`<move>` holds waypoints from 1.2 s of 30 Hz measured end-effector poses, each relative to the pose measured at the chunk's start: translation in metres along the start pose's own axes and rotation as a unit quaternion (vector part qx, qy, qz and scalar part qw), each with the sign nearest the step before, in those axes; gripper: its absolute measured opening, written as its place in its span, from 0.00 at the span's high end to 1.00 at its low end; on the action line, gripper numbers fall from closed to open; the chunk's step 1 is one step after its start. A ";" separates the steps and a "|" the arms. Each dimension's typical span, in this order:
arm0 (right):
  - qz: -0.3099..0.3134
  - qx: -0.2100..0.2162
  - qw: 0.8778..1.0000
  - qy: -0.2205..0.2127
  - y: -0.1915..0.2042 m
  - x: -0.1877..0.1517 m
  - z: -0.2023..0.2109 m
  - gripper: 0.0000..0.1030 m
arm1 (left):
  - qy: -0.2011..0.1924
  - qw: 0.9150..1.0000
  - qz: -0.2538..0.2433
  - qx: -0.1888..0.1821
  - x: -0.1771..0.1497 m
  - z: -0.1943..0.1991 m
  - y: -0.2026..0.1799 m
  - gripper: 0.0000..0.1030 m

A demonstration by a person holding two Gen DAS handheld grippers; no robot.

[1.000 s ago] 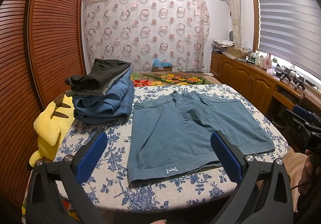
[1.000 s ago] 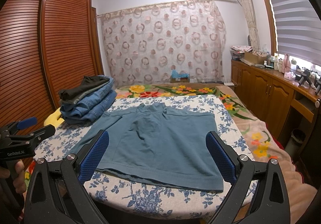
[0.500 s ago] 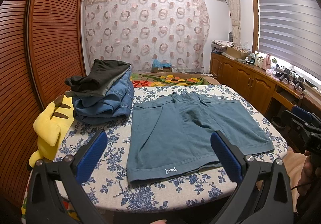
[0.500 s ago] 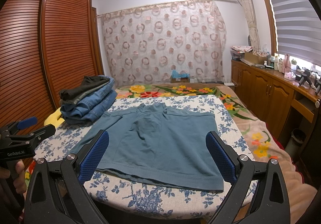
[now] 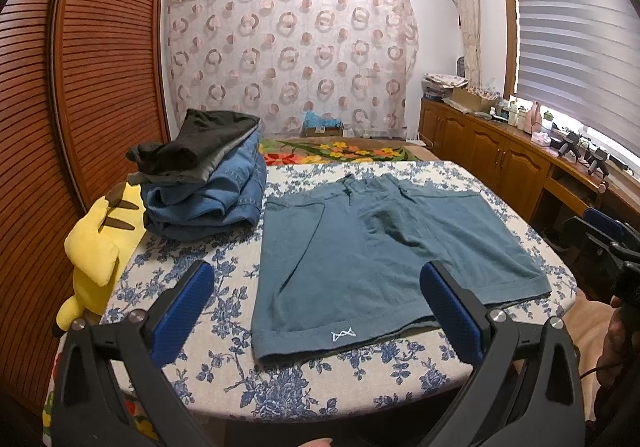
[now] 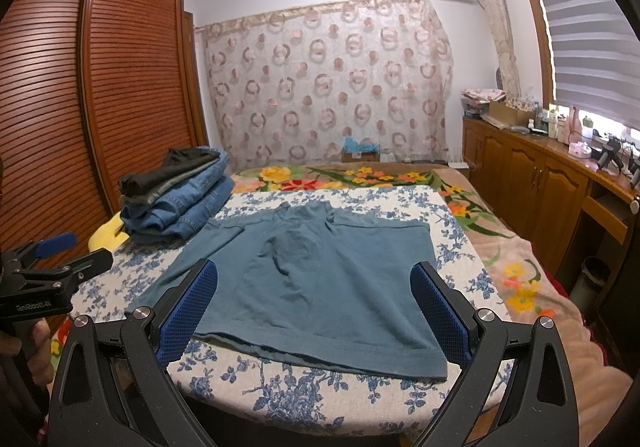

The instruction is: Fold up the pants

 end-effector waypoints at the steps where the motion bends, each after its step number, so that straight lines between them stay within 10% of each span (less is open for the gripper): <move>1: 0.000 0.000 1.000 0.001 0.000 -0.001 0.000 0.04 | 0.003 1.000 0.000 0.001 0.000 -0.002 0.000 0.00; 28: -0.013 -0.009 0.996 0.087 -0.043 -0.047 -0.039 0.04 | 0.086 0.996 0.021 0.000 -0.064 -0.074 0.048 0.00; 36: -0.019 -0.012 0.994 0.108 -0.049 -0.060 -0.048 0.04 | 0.107 0.993 0.037 -0.039 -0.081 -0.083 0.050 0.31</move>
Point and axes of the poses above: each gripper's, at about its wrist camera, not at the fingertips, and z roughly against the way its jaws point, y to its left, x to its top, the point moved 6 cm from there along -z, roughly the way its jaws point, and after that the axes turned 13 degrees about x, right-handed, at the moved point
